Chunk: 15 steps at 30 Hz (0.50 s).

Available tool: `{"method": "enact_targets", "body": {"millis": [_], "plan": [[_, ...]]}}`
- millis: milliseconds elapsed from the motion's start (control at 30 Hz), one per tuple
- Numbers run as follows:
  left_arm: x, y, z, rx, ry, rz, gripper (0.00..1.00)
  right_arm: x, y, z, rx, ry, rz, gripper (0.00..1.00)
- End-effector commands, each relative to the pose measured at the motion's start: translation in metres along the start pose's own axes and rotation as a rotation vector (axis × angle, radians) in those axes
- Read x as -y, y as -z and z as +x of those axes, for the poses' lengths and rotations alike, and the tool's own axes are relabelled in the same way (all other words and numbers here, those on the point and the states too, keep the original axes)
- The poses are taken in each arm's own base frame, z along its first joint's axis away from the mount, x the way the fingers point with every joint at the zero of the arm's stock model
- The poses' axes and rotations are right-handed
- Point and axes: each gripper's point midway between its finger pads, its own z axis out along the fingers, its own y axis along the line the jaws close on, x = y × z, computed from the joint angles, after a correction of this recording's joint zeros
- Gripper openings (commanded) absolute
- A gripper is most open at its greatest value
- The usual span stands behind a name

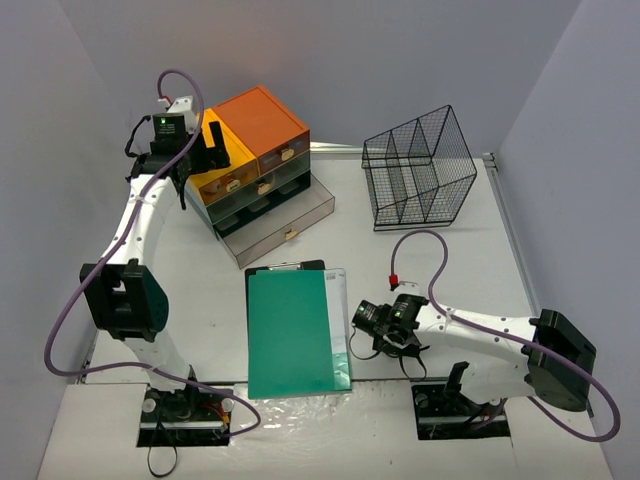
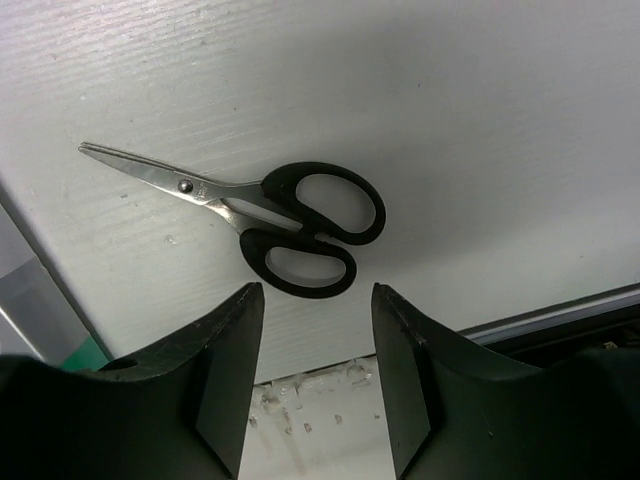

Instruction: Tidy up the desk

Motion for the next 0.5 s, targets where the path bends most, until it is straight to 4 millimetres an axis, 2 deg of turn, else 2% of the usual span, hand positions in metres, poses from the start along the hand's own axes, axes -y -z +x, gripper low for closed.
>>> {"method": "enact_targets", "body": {"millis": [0, 133, 467], "plan": [[0.001, 0.002, 0.037, -0.148, 0.021, -0.006, 0.97, 0.008, -0.008, -0.01, 0.079, -0.054, 0.074, 0.45], [0.0, 0.003, 0.038, -0.15, 0.018, -0.008, 0.97, 0.01, -0.011, -0.011, 0.091, -0.079, 0.085, 0.45], [0.001, 0.001, 0.037, -0.15, 0.018, -0.004, 0.97, 0.01, -0.01, 0.003, 0.051, -0.1, 0.084, 0.46]]}}
